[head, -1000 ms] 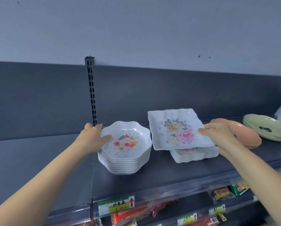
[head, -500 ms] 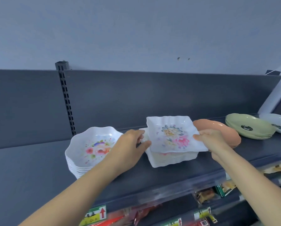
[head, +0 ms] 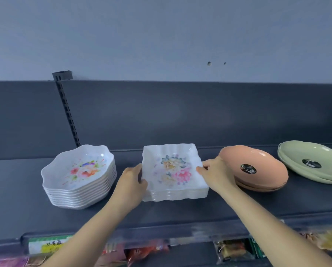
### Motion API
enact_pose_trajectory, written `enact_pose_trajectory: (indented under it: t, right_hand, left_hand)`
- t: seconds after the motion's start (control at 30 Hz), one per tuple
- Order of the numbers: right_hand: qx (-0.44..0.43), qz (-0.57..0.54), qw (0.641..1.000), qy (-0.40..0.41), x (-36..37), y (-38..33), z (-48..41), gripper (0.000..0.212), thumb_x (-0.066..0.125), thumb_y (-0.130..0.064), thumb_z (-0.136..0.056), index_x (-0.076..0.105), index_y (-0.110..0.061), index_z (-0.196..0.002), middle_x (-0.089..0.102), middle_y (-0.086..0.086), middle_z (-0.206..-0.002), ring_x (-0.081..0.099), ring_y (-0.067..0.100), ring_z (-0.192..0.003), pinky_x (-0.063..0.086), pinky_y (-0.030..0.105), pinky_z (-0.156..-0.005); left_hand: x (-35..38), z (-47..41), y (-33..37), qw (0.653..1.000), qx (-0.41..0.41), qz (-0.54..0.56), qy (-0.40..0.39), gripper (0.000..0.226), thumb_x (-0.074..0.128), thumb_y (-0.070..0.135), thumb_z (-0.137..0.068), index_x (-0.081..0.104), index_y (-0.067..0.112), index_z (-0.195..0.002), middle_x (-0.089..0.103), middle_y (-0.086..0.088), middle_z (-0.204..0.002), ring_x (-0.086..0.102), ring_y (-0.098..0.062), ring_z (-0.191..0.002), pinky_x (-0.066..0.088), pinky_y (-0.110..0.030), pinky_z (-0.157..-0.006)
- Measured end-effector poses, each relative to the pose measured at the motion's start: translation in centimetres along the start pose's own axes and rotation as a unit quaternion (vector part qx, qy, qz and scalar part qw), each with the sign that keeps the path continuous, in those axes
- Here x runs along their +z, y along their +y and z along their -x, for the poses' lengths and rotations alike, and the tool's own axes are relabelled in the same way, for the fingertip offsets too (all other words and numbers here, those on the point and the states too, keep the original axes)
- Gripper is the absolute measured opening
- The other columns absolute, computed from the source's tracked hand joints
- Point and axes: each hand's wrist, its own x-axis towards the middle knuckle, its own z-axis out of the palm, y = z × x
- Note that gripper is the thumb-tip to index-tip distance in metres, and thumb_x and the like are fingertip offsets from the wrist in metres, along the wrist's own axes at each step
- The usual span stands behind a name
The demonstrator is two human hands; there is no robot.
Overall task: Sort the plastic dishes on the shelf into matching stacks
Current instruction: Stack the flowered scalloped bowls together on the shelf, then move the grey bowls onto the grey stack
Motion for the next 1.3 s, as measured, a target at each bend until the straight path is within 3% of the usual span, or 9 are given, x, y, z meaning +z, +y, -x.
enact_pose_trajectory:
  t: [0.1, 0.23, 0.33, 0.5, 0.6, 0.83, 0.93, 1.07, 1.3]
  right_hand:
    - [-0.035, 0.041, 0.998, -0.022, 0.3, 0.8, -0.2, 0.046, 0.051, -0.017, -0.085, 0.023, -0.017, -0.049, 0.027, 0.000, -0.057, 0.036, 0.017, -0.061, 0.017, 0.030, -0.051]
    - [-0.062, 0.036, 0.996, -0.046, -0.2, 1.0, -0.7, 0.046, 0.052, -0.015, -0.083, 0.019, -0.017, -0.051, 0.022, 0.000, -0.050, 0.025, 0.014, -0.053, 0.013, 0.030, -0.051]
    - [-0.047, 0.040, 0.998, -0.031, -0.6, 0.9, -1.3, 0.040, 0.054, -0.025, -0.083, 0.028, -0.018, -0.054, 0.034, 0.000, -0.063, 0.047, 0.026, -0.067, 0.023, 0.030, -0.053]
    - [-0.129, 0.020, 0.991, -0.007, -1.3, -3.0, -1.2, 0.009, 0.056, -0.028, -0.089, 0.053, -0.032, -0.081, 0.050, 0.003, -0.099, 0.051, 0.026, -0.099, 0.036, 0.031, -0.067]
    - [-0.181, 0.014, 0.983, -0.006, -0.7, -6.9, -0.4, 0.036, 0.056, -0.027, -0.092, 0.059, -0.018, -0.127, 0.054, 0.001, -0.115, 0.047, 0.021, -0.115, 0.038, 0.030, -0.082]
    - [-0.376, 0.120, 0.919, -0.008, 3.3, -18.5, 3.4, 0.036, 0.048, -0.028, -0.097, 0.055, -0.021, -0.132, 0.053, -0.006, -0.120, 0.043, 0.016, -0.114, 0.039, 0.027, -0.089]
    - [-0.427, 0.136, 0.893, -0.048, 6.2, -24.8, 5.2, 0.037, 0.045, -0.027, -0.098, 0.053, -0.021, -0.133, 0.052, -0.007, -0.127, 0.043, 0.015, -0.119, 0.036, 0.025, -0.096]
    - [-0.449, 0.115, 0.879, -0.111, 11.5, -33.0, 8.1, 0.037, 0.048, -0.028, -0.097, 0.053, -0.021, -0.133, 0.052, -0.006, -0.132, 0.042, 0.015, -0.126, 0.039, 0.029, -0.098]
    - [-0.426, 0.145, 0.870, -0.204, 21.0, -42.9, 11.2, 0.044, 0.050, -0.033, -0.096, 0.047, -0.020, -0.138, 0.047, -0.004, -0.139, 0.044, 0.018, -0.129, 0.040, 0.032, -0.100]
  left_hand:
    - [0.1, 0.8, 0.6, 0.999, -0.004, -0.036, 0.008, 0.020, 0.040, 0.004, -0.085, 0.057, 0.000, -0.096, 0.060, -0.011, -0.097, 0.050, -0.024, -0.091, 0.043, -0.027, -0.071]
    - [-0.2, 1.2, 1.0, 0.998, -0.024, -0.049, 0.016, 0.011, 0.042, 0.007, -0.087, 0.052, 0.002, -0.087, 0.060, -0.011, -0.092, 0.050, -0.025, -0.088, 0.039, -0.025, -0.067]
    - [-1.3, 2.1, 1.5, 0.996, -0.010, -0.075, 0.038, 0.010, 0.047, 0.012, -0.090, 0.051, 0.009, -0.081, 0.059, -0.008, -0.091, 0.050, -0.026, -0.083, 0.041, -0.028, -0.069]
    - [-5.3, 3.6, 1.3, 0.987, 0.047, -0.117, 0.100, 0.033, 0.054, 0.020, -0.093, 0.059, 0.016, -0.125, 0.059, 0.008, -0.106, 0.057, -0.014, -0.090, 0.038, -0.019, -0.081]
    - [-9.1, 4.9, -0.1, 0.985, 0.046, -0.131, 0.099, 0.032, 0.056, 0.022, -0.093, 0.060, 0.019, -0.125, 0.058, 0.010, -0.105, 0.057, -0.010, -0.092, 0.039, -0.019, -0.081]
    - [-21.7, 9.0, -10.7, 0.952, -0.045, -0.266, 0.142, 0.030, 0.061, 0.025, -0.089, 0.064, 0.017, -0.118, 0.053, 0.003, -0.096, 0.058, -0.025, -0.099, 0.041, -0.030, -0.084]
    - [-27.6, 11.9, -16.8, 0.933, -0.121, -0.304, 0.149, 0.034, 0.060, 0.032, -0.089, 0.062, 0.018, -0.120, 0.056, 0.002, -0.106, 0.056, -0.025, -0.107, 0.045, -0.033, -0.091]
    - [-34.4, 15.3, -22.6, 0.908, -0.178, -0.335, 0.178, 0.044, 0.058, 0.037, -0.091, 0.056, 0.022, -0.132, 0.056, 0.000, -0.129, 0.051, -0.024, -0.120, 0.042, -0.036, -0.101]
    - [-42.6, 18.9, -28.9, 0.870, -0.238, -0.357, 0.243, 0.046, 0.055, 0.038, -0.092, 0.052, 0.028, -0.136, 0.051, 0.004, -0.137, 0.046, -0.025, -0.125, 0.044, -0.040, -0.099]
